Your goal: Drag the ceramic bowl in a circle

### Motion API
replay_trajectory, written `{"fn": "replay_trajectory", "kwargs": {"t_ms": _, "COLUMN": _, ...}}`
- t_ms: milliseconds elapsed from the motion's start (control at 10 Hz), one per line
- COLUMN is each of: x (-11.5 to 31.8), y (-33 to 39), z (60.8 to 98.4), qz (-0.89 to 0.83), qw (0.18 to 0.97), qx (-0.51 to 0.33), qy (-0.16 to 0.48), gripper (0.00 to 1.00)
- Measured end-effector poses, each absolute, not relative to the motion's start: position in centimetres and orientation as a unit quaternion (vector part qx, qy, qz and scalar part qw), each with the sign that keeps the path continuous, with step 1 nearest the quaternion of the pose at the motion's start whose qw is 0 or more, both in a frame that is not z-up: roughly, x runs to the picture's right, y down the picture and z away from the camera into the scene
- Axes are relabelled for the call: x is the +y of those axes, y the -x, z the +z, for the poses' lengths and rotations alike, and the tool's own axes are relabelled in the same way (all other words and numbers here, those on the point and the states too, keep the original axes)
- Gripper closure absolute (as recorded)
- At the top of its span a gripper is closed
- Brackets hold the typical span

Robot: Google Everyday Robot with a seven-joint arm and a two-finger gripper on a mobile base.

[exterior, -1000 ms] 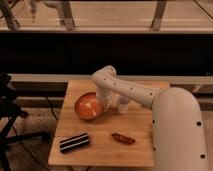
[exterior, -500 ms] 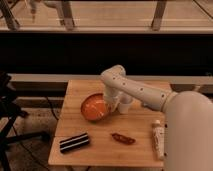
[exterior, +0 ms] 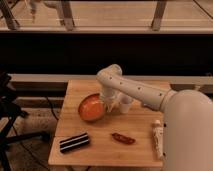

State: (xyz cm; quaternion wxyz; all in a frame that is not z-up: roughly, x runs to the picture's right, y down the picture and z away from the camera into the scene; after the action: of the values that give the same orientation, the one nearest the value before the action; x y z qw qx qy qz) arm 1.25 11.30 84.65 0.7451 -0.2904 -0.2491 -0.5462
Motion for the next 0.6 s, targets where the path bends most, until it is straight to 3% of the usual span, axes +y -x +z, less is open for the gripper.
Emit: {"fn": "replay_trajectory", "kwargs": {"t_ms": 600, "x": 13.5, "y": 2.0, "z": 82.9, "qz": -0.612, "qw": 0.692, "qx": -0.273, "qy": 0.27, "gripper": 0.98}}
